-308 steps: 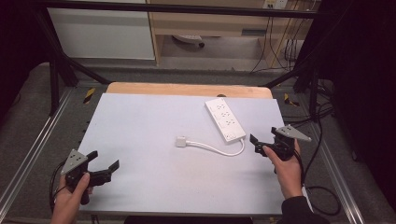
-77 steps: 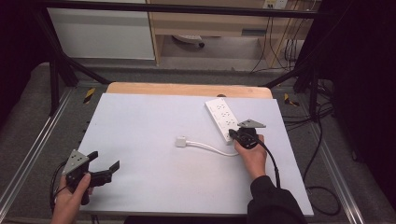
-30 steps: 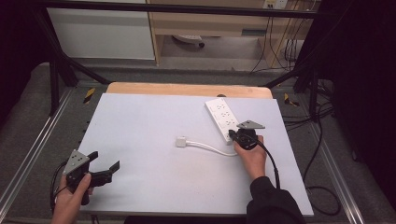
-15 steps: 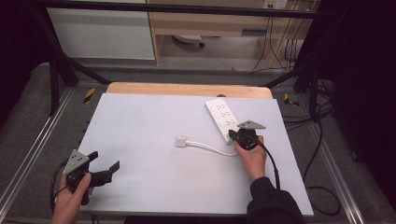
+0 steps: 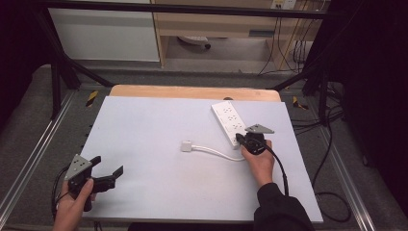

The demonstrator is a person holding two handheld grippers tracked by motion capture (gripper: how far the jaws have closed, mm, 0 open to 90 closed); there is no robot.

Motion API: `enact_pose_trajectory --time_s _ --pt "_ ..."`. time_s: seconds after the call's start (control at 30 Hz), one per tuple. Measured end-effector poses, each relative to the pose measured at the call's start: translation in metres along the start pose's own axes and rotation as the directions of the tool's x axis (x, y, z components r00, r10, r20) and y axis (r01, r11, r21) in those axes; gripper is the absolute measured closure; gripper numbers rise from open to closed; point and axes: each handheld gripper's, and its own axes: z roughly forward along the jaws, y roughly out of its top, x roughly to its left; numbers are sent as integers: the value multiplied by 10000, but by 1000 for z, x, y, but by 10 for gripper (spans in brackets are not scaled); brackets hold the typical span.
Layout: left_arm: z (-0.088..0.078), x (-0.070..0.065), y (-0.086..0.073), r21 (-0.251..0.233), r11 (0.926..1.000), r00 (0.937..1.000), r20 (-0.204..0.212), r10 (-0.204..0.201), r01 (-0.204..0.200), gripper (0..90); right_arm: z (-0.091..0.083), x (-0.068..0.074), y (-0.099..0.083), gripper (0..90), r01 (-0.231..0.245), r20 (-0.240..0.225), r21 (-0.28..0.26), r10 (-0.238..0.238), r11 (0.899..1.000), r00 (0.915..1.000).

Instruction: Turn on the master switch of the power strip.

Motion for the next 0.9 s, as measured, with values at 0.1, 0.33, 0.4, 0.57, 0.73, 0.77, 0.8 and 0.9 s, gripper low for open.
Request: enact_pose_trajectory --time_s 0.1,0.33,0.4,0.57,0.73,0.77,0.8,0.9 --pt "0 0 0 -2 10000 10000 4 -4 4 57 0 0 0 900 -85 -20 -21 85 10000 10000" --pt "0 0 0 -21 10000 10000 1 -8 8 57 0 -1 0 900 -131 -51 -114 130 9998 9999" --pt "0 0 0 -22 10000 10000 2 -18 18 57 -1 -2 0 900 -168 -29 -128 168 9998 9999" --pt "0 1 0 -71 10000 10000 -26 -64 64 57 -3 -4 2 900 -310 -41 -248 309 9992 9995" --pt "0 2 0 -63 9999 9999 -74 -123 122 57 -6 -3 4 900 -344 -142 -375 339 9987 9993" --pt "0 2 0 -58 9999 9999 -74 -117 116 56 -7 -3 5 900 -346 -167 -386 340 9987 9993" --pt "0 2 0 -55 9999 9999 -85 -124 124 56 -7 -3 5 900 -347 -189 -407 339 9986 9992" --pt "0 2 0 -65 9999 9998 -119 -136 135 57 -9 -3 7 897 -385 -275 -431 373 9983 9989"
